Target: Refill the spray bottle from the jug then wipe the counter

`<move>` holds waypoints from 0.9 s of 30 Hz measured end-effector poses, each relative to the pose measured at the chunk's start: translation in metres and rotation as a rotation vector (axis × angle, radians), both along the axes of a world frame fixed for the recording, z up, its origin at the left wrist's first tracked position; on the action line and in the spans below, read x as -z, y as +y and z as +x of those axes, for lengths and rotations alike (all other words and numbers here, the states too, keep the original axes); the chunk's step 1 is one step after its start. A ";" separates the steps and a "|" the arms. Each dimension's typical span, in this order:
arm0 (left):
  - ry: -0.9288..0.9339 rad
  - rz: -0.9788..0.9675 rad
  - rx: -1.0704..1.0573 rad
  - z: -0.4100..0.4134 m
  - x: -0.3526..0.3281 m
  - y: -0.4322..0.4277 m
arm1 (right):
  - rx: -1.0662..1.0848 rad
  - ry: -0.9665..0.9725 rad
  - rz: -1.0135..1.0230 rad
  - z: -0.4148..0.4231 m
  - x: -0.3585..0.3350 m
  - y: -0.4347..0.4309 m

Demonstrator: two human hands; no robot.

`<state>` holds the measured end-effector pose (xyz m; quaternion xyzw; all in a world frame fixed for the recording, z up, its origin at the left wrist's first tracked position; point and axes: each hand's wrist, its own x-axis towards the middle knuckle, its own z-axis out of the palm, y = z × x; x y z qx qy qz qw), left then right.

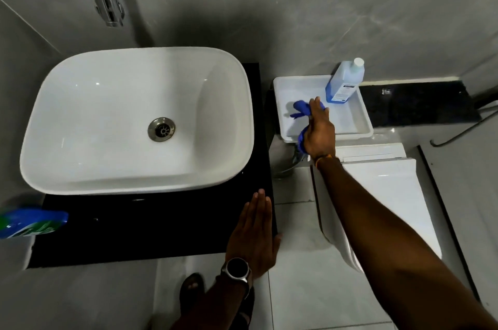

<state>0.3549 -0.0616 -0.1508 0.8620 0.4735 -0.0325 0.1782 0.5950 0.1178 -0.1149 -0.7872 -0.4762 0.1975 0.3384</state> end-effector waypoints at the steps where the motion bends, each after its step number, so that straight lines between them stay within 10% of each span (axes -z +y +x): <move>1: 0.006 0.002 0.002 0.001 -0.001 0.000 | 0.060 -0.067 -0.043 -0.001 0.000 0.008; 10: 0.059 0.012 0.008 0.001 -0.006 0.001 | 0.155 -0.004 -0.023 0.010 0.026 0.093; 19: 0.077 0.033 0.023 0.001 -0.004 0.003 | -0.369 -0.278 -0.505 0.022 0.094 0.107; 27: 0.037 0.051 -0.011 0.006 -0.006 0.002 | -0.359 -0.273 -0.515 0.025 0.073 0.106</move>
